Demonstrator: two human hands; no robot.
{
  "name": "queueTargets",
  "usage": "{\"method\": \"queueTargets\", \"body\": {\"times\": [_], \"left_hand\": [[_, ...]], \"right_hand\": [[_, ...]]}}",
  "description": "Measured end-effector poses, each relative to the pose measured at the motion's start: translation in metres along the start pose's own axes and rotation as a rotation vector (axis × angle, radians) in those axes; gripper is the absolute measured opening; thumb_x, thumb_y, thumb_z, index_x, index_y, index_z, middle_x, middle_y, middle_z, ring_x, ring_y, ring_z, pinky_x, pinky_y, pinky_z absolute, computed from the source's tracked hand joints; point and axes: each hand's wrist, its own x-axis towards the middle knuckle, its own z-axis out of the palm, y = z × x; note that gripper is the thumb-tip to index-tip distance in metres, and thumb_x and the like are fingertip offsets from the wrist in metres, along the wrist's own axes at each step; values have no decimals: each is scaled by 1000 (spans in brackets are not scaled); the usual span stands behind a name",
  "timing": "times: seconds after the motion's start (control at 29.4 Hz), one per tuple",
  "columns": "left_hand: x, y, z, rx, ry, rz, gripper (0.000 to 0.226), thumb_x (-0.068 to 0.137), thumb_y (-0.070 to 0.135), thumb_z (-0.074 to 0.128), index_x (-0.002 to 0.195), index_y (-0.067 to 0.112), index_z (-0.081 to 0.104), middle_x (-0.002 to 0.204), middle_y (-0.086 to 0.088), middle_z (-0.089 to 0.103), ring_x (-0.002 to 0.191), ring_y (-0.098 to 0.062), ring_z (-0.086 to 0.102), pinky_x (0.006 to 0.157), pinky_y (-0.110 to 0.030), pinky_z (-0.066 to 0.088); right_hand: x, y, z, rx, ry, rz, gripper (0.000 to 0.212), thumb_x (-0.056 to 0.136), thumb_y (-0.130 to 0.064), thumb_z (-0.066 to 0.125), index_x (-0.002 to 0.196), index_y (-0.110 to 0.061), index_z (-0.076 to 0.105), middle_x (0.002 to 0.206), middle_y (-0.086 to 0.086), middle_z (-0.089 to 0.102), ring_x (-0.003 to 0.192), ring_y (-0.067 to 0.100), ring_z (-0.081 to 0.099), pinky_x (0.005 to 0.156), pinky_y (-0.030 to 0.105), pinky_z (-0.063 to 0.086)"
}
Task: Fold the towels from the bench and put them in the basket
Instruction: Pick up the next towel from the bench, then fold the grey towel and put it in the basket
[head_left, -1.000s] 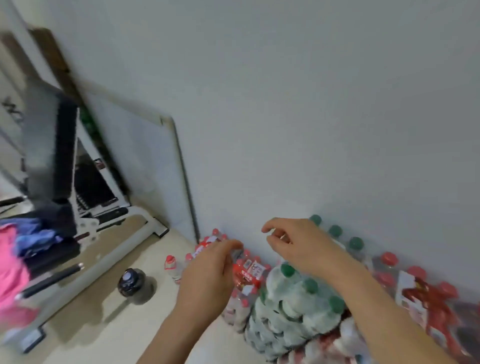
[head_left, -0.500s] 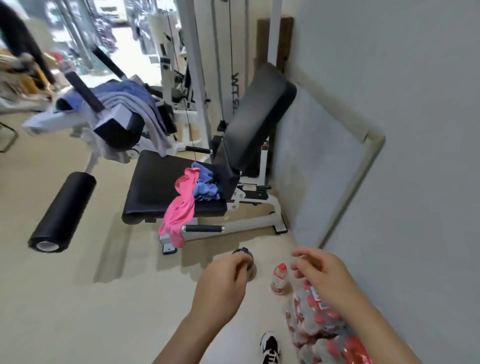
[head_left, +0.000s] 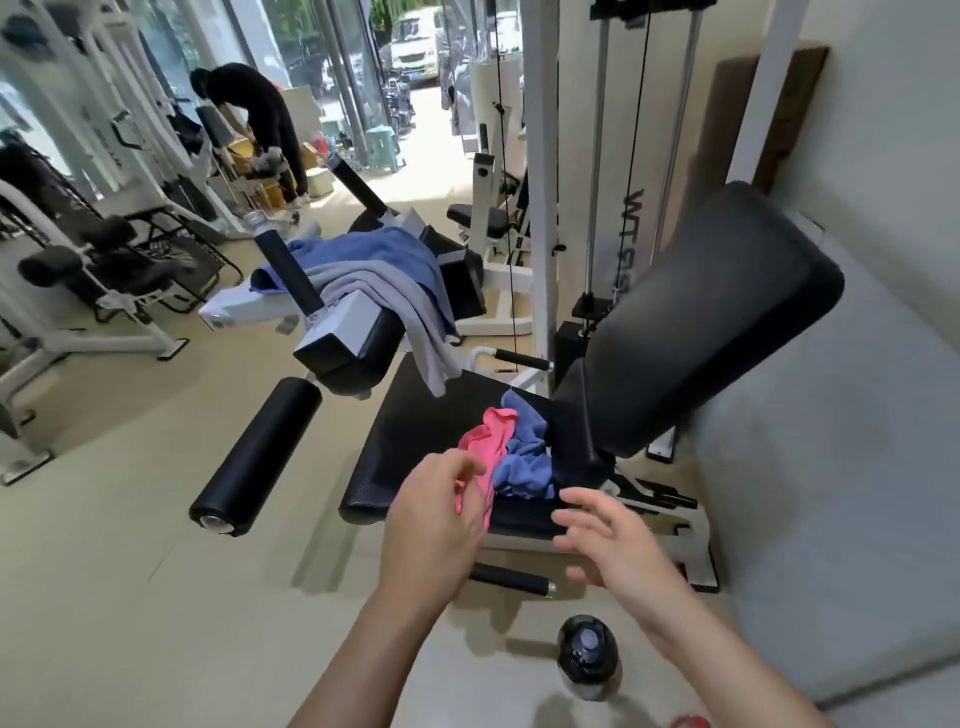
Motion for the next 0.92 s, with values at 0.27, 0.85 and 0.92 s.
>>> {"method": "queueTargets", "body": {"times": [0.27,0.85,0.92], "left_hand": [[162,-38,-34,234,200,89,19,86,14,54,98,19,67,102,2,63,97,-20,56,82,-33,44],[311,-96,-67,453,240,378,36,71,52,57,70,16,61,69,-3,56,69,-26,51,64,-36,32],[291,-86,-67,313,86,339,40,70,60,49,66,21,58,61,2,55,60,-21,51,56,-29,34]], "right_hand": [[154,-92,80,-121,-92,-134,37,90,-1,48,117,-25,57,105,0,68,84,19,64,62,36,51],[343,-231,178,-197,-206,-207,50,88,5,42,124,-27,55,115,5,66,90,12,60,71,15,48],[342,-235,179,-246,-270,-195,31,92,-1,47,115,-14,63,101,11,69,81,17,59,73,19,48]]}}
